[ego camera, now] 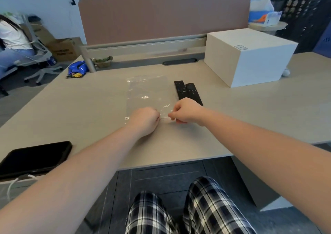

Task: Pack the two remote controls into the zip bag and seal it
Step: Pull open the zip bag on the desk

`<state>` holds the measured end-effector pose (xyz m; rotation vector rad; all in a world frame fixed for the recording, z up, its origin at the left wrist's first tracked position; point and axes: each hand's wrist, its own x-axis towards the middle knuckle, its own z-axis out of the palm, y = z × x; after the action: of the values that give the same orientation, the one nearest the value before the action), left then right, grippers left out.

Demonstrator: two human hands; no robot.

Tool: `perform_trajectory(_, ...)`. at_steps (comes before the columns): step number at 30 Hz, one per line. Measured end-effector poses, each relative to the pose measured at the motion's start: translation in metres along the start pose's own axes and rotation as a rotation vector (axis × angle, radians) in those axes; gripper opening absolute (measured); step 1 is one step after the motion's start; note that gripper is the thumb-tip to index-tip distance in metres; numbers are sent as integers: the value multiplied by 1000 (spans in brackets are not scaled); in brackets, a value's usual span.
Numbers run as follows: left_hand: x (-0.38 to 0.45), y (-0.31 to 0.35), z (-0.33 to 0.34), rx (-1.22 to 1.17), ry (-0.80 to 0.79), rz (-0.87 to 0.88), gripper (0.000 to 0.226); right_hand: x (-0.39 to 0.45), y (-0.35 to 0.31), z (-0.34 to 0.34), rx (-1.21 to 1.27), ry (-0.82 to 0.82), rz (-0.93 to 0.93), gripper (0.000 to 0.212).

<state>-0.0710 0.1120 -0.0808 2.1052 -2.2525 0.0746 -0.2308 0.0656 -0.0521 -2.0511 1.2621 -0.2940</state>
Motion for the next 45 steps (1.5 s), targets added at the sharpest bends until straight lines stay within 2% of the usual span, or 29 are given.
perform_trajectory(3, 4, 4, 0, -16, 15, -25, 25, 0, 9, 1, 130, -85, 93, 17)
perform_trajectory(8, 7, 12, -2, -351, 95, -79, 15, 5, 12, 6, 485, -110, 173, 17)
perform_trajectory(11, 8, 10, 1, -466, 121, -78, 12, 10, 10, 13, 736, -52, 199, 10)
perform_trajectory(13, 9, 7, 3, -559, 143, -97, 15, 14, 10, 17, 808, 5, 204, 16)
perform_trajectory(16, 13, 4, 6, -652, 140, -131, 22, 19, 10, 21, 807, 42, 221, 20)
perform_trajectory(23, 17, -2, 8, -817, 117, -201, 12, 26, 5, 20, 778, 35, 282, 12)
perform_trajectory(25, 17, -2, 8, -870, 83, -225, 14, 27, 5, 21, 763, 31, 290, 19)
perform_trajectory(32, 22, 1, 8, -826, 57, -259, 14, 27, 3, 20, 742, 24, 319, 26)
perform_trajectory(40, 21, 5, 8, -805, 27, -238, 18, 31, 1, 19, 708, 13, 376, 16)
perform_trajectory(45, 18, 2, 4, -797, 25, -220, 15, 29, 4, 18, 775, 19, 366, 6)
